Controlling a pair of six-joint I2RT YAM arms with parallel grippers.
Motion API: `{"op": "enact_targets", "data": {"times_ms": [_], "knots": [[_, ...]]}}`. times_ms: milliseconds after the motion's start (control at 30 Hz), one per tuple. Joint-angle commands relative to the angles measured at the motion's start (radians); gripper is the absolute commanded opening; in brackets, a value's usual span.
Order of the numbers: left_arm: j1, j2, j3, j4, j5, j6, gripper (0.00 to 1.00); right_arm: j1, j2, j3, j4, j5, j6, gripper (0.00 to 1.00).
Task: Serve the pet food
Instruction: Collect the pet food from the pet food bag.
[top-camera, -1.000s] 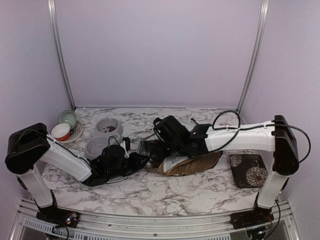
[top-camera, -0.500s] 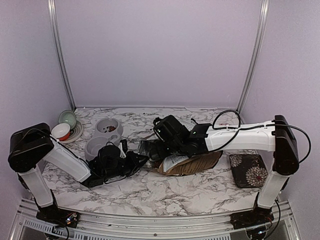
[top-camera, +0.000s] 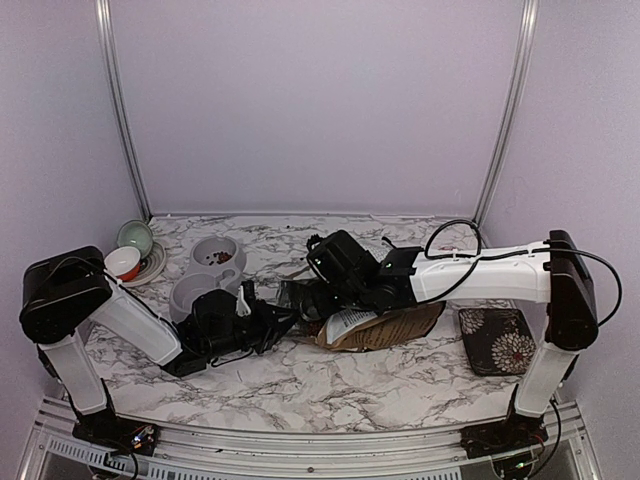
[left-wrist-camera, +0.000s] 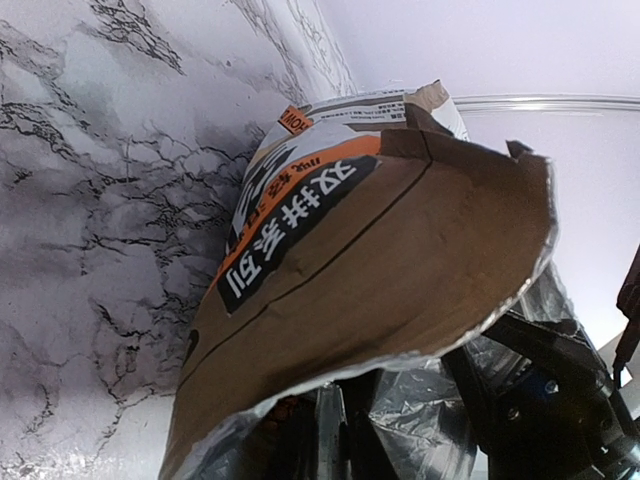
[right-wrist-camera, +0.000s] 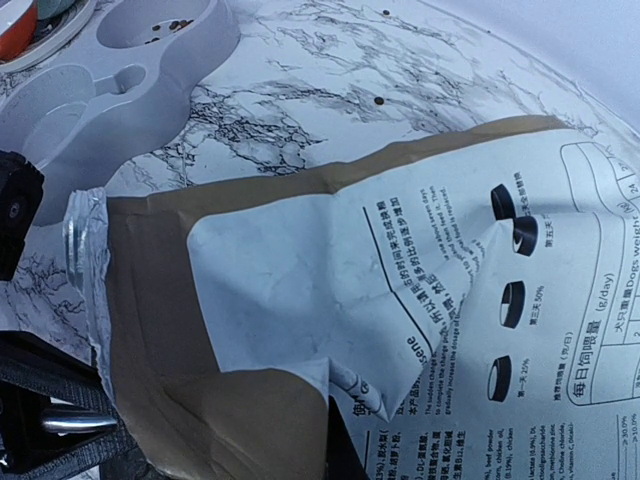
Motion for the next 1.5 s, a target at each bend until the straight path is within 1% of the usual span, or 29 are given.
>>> {"op": "enact_targets", "data": {"times_ms": [0, 233, 733, 1467], "knots": [[0.009, 0.015, -0.008, 0.1, 0.04, -0.065, 0.0, -0.003, -0.025, 0.037, -0.021, 0.043, 0.013, 0.0], [0.011, 0.003, -0.026, 0.129, 0.036, -0.081, 0.0, -0.002, -0.03, 0.032, -0.023, 0.046, 0.016, 0.0], [0.018, -0.049, -0.084, 0.13, 0.004, -0.065, 0.0, 0.007, -0.042, 0.062, -0.041, 0.064, 0.003, 0.0], [0.044, -0.202, -0.21, 0.101, -0.026, -0.04, 0.0, 0.008, -0.027, 0.11, -0.056, 0.074, -0.016, 0.0]]}}
